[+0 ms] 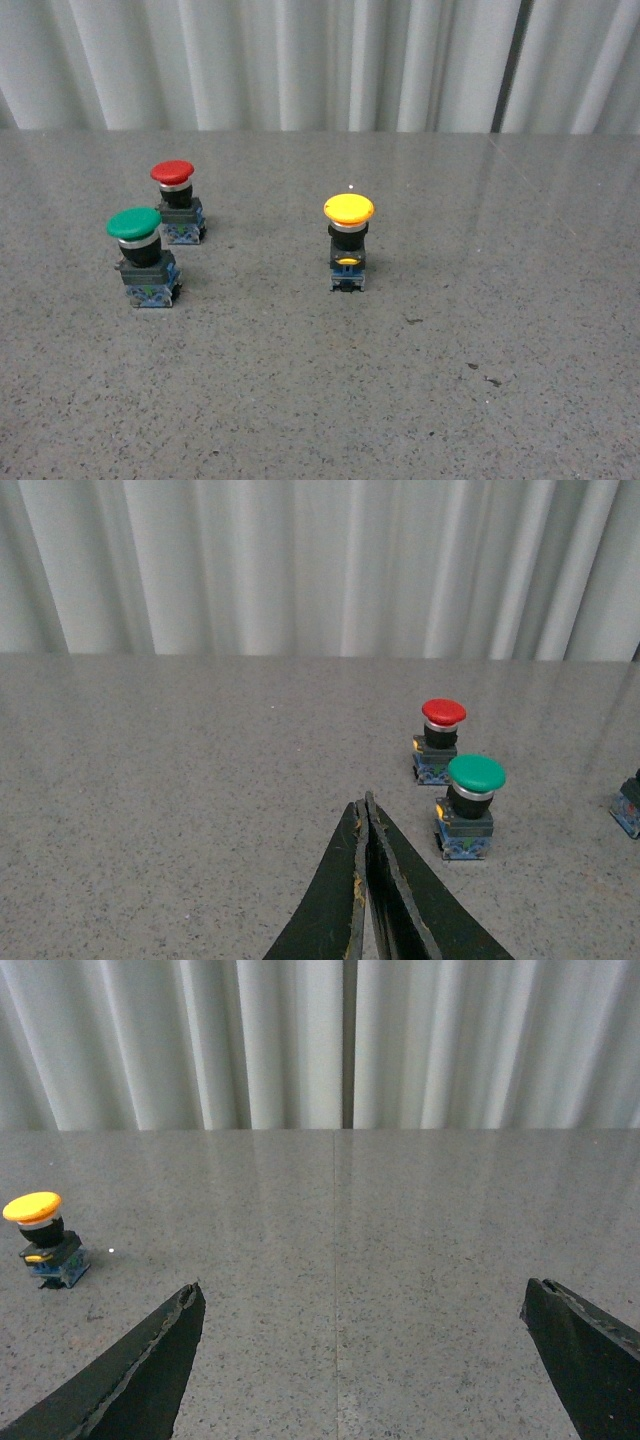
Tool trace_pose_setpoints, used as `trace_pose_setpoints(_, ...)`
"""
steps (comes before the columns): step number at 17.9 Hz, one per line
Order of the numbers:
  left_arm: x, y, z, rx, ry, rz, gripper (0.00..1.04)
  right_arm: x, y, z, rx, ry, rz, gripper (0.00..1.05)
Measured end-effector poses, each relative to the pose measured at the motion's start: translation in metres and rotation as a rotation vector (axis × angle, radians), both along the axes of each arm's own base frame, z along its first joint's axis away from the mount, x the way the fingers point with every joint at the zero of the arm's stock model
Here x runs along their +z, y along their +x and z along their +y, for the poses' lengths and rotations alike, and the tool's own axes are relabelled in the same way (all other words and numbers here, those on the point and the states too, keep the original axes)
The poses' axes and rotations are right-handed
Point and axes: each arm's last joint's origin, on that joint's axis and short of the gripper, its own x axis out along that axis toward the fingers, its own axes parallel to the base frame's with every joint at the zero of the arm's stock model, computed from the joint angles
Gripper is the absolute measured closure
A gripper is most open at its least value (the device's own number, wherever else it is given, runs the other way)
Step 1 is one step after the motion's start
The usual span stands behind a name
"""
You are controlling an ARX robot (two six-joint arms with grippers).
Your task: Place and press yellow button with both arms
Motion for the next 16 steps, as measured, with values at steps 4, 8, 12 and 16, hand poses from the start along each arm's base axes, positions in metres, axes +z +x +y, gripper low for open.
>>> trace_pose_setpoints(4, -0.007, -0.004, 0.0, 0.0, 0.0, 0.002, 1.03, 0.0, 0.0, 0.0, 0.0, 0.0, 0.0, 0.07)
trace_pose_setpoints(8, -0.011, -0.006, 0.0, 0.0, 0.0, -0.021, 1.03, 0.0, 0.0, 0.0, 0.0, 0.0, 0.0, 0.07)
trace_pose_setpoints(12, -0.018, -0.017, 0.0, 0.0, 0.0, 0.004, 1.03, 0.0, 0.0, 0.0, 0.0, 0.0, 0.0, 0.07)
trace_pose_setpoints(16, -0.018, -0.017, 0.0, 0.0, -0.001, -0.006, 0.89, 0.0, 0.0, 0.0, 0.0, 0.0, 0.0, 0.07)
